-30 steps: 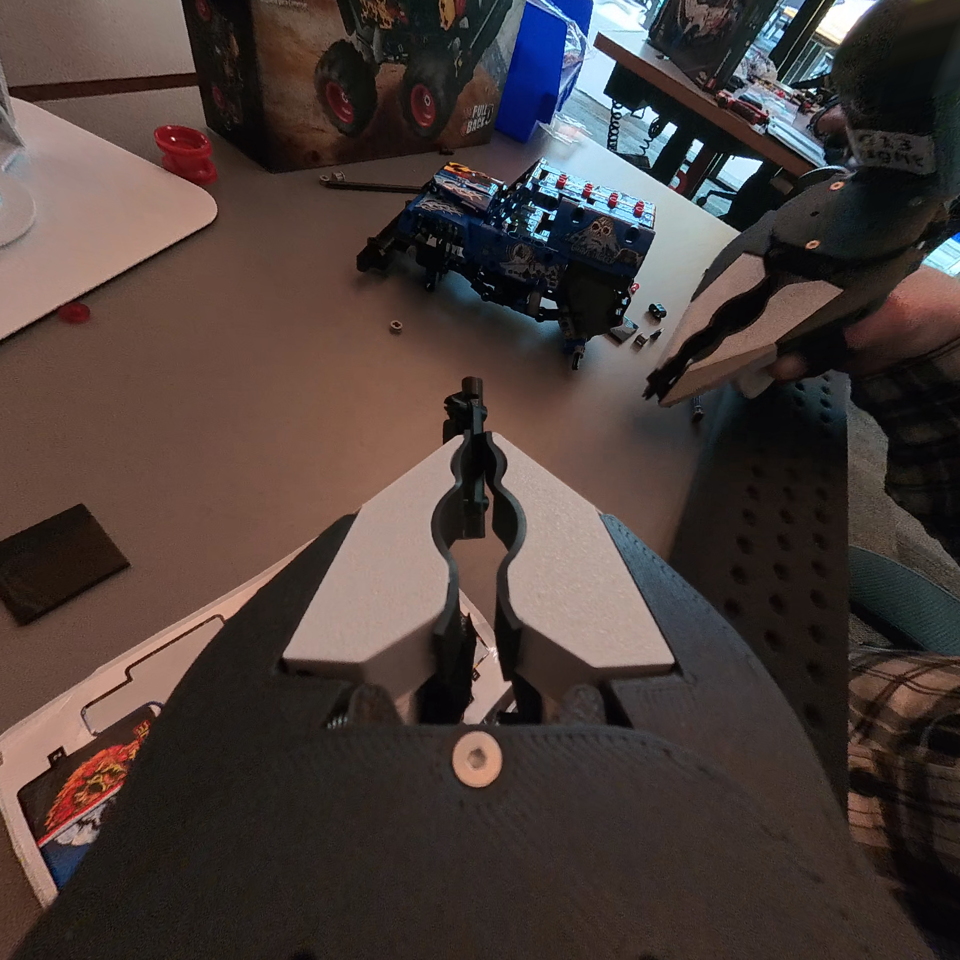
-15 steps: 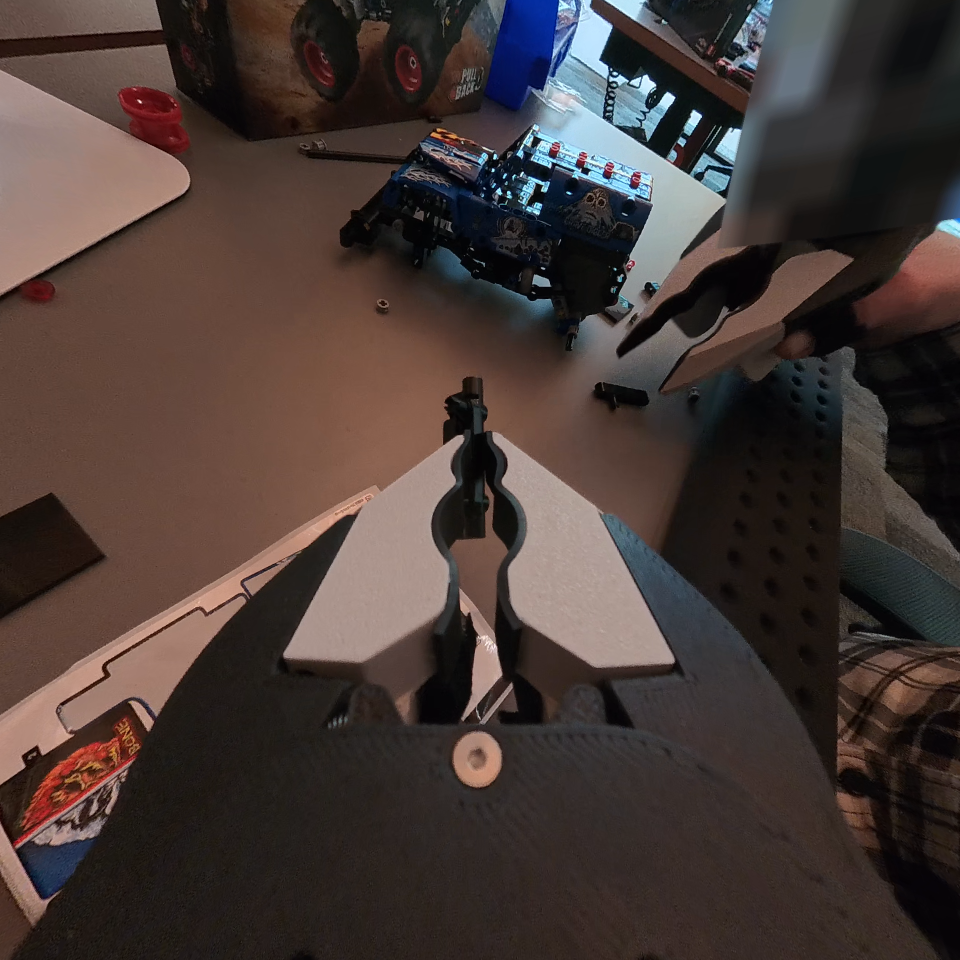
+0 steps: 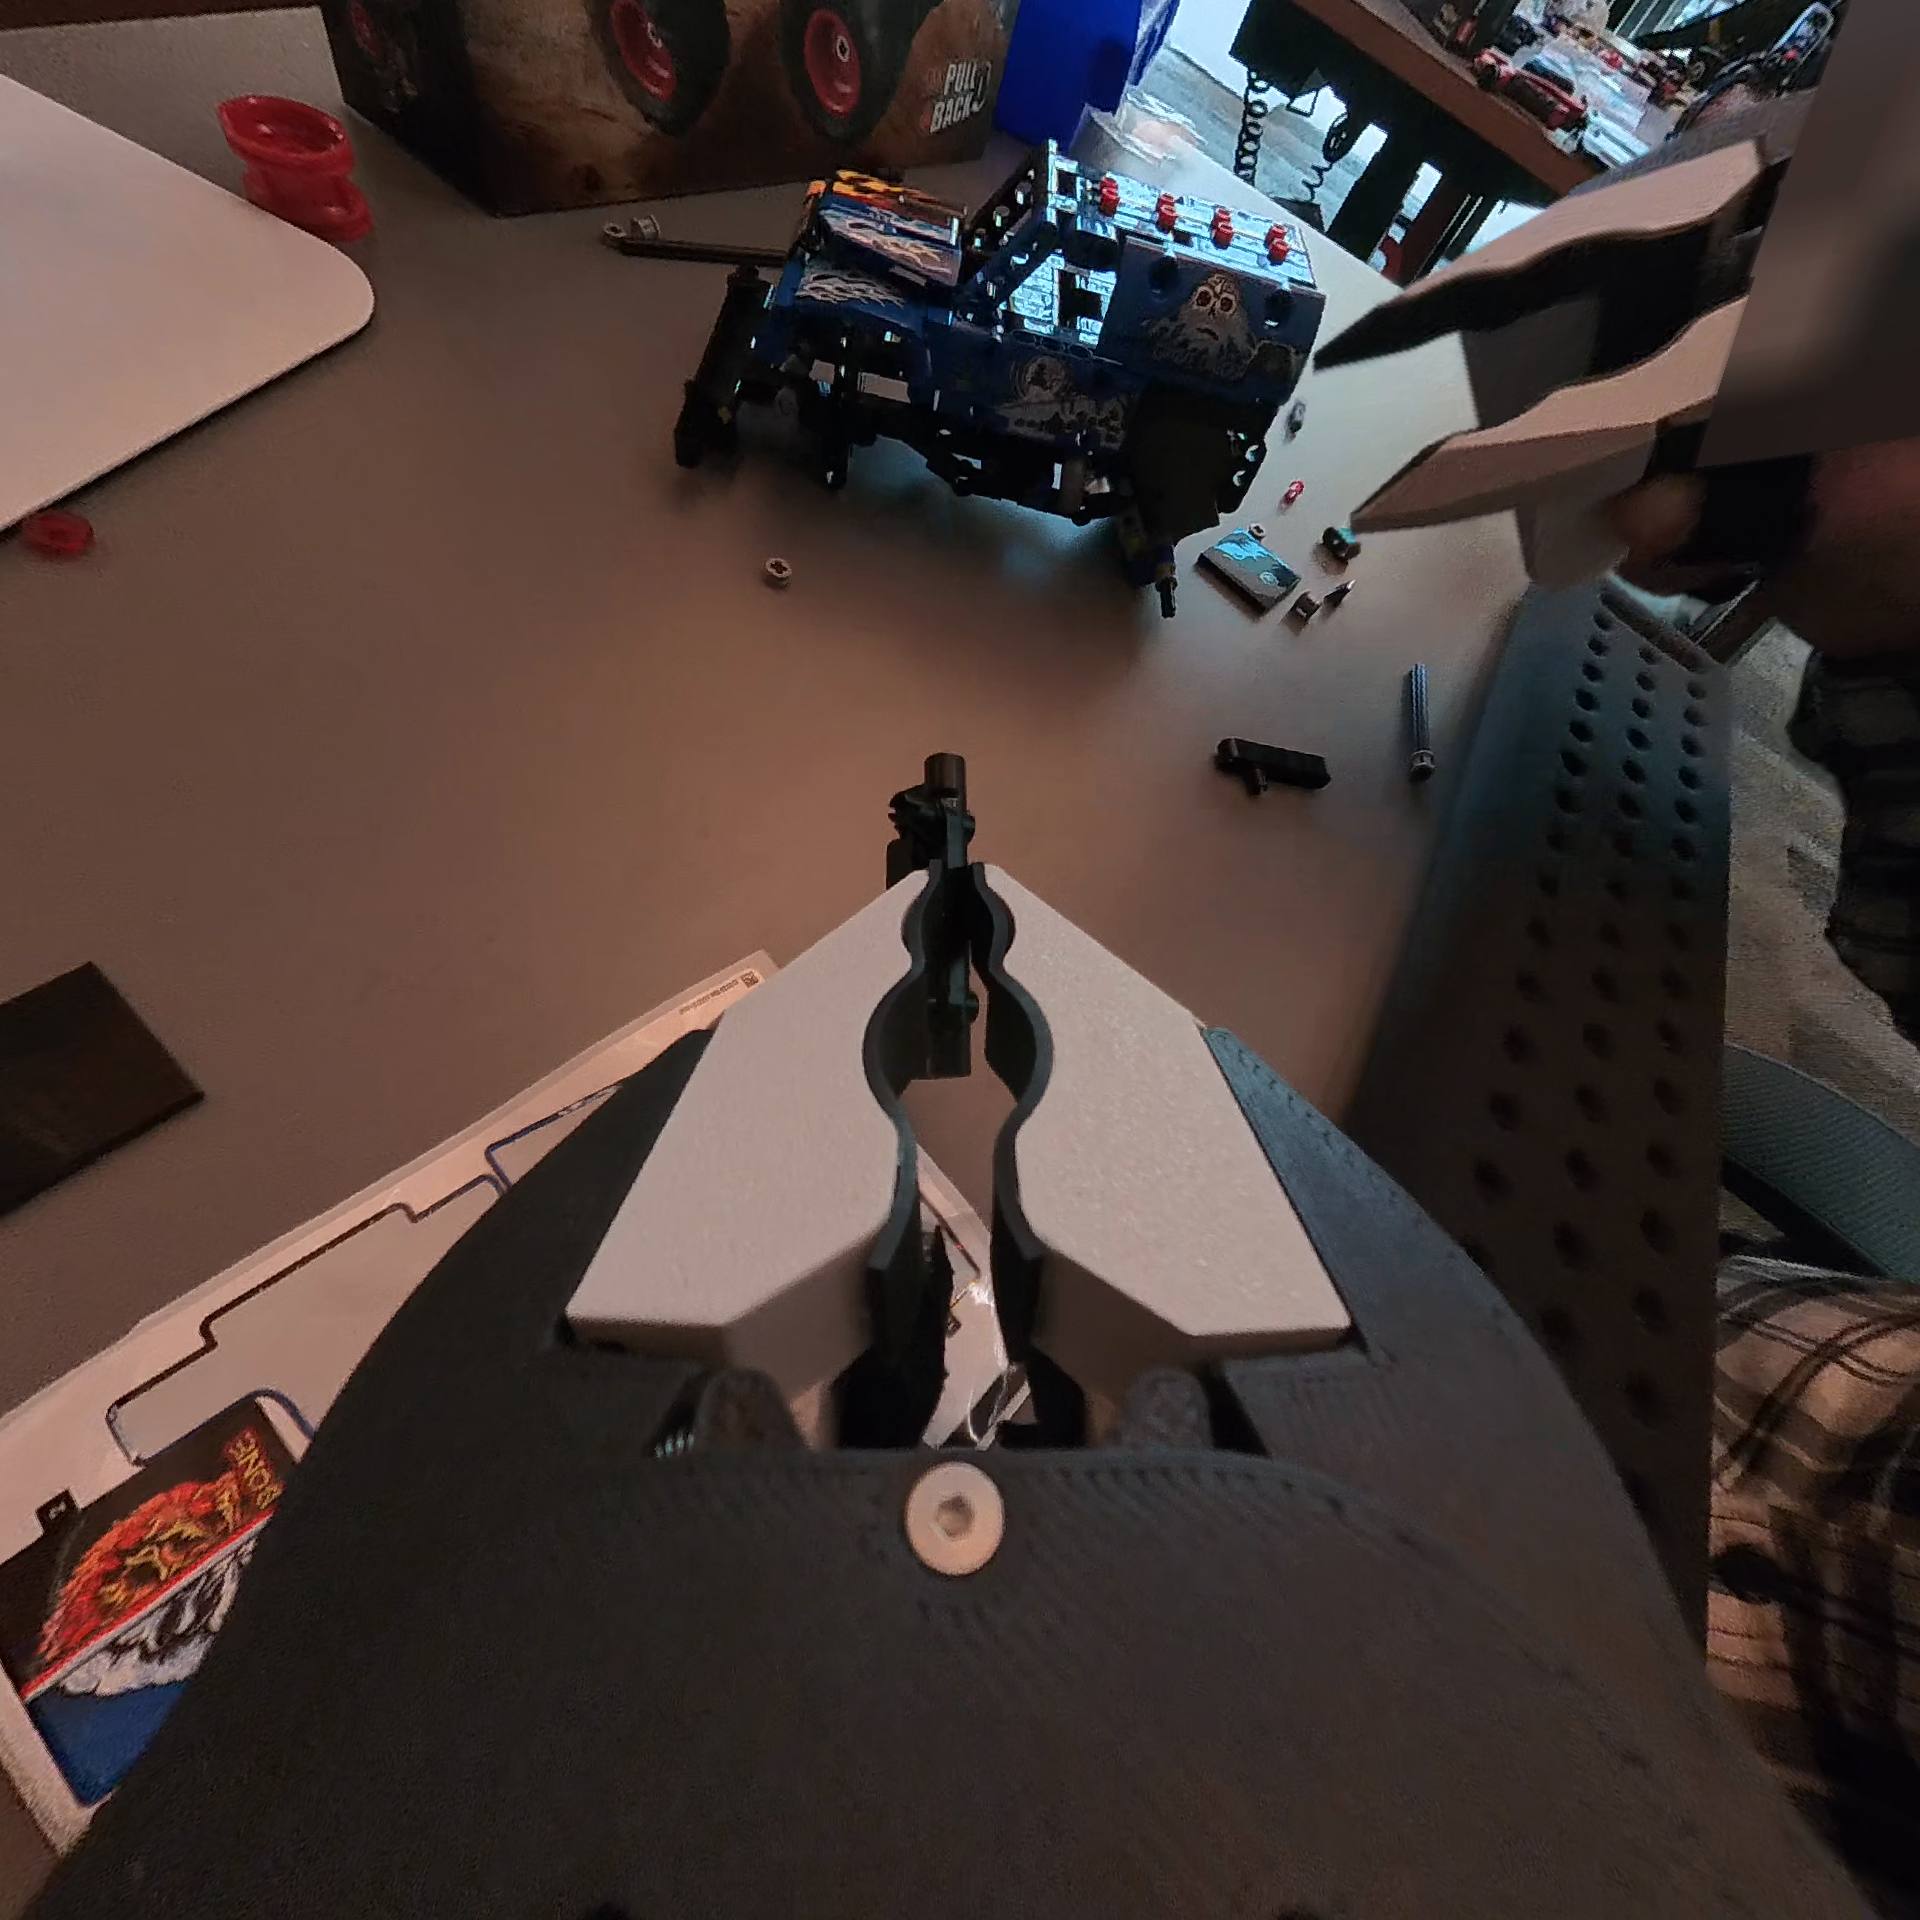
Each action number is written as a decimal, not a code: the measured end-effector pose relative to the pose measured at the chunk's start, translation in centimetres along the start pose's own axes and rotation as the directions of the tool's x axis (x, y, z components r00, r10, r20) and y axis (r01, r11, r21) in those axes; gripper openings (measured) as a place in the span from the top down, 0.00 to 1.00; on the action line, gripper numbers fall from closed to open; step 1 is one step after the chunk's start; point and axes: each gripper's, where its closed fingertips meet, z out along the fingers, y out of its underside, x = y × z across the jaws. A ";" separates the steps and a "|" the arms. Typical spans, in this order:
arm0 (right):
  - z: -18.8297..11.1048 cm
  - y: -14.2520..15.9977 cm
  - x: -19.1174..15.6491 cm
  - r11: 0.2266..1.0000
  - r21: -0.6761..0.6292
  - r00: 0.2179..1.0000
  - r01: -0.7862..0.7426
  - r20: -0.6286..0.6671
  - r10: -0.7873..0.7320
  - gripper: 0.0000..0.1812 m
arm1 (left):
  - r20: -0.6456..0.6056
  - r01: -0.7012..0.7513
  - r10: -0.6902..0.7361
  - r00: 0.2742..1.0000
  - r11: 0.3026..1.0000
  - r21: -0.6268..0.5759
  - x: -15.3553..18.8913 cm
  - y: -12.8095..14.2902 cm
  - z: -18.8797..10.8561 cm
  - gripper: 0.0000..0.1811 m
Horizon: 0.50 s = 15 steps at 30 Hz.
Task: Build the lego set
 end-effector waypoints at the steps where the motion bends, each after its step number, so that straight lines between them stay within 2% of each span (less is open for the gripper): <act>1: -0.1 0.1 0.9 1.000 -0.009 0.999 0.005 -0.041 -0.006 0.61 | 0.000 -0.005 0.005 1.000 1.000 -0.003 0.1 0.0 0.1 0.99; 2: 0.2 0.3 1.5 1.000 -0.020 0.998 0.002 -0.062 -0.003 0.58 | 0.002 -0.012 0.012 1.000 1.000 -0.007 0.1 0.0 0.1 0.99; 5: 2.3 1.4 2.8 0.997 -0.071 0.995 0.005 -0.095 -0.012 0.59 | 0.011 -0.025 0.025 1.000 1.000 -0.009 0.1 0.0 0.2 0.99; 7: 3.4 1.5 2.7 0.997 -0.076 0.999 0.002 -0.048 -0.005 0.67 | 0.014 -0.017 0.017 1.000 1.000 -0.002 0.0 0.0 0.0 0.99; 8: 3.7 1.2 2.5 0.998 -0.057 1.000 -0.007 -0.014 0.006 0.78 | 0.014 -0.013 0.013 1.000 1.000 0.005 -0.1 -0.1 -0.1 0.99; 15: 4.0 0.5 2.9 0.996 -0.055 0.991 -0.065 0.111 0.070 0.81 | 0.007 -0.018 0.018 1.000 1.000 0.002 0.1 -0.1 0.1 0.99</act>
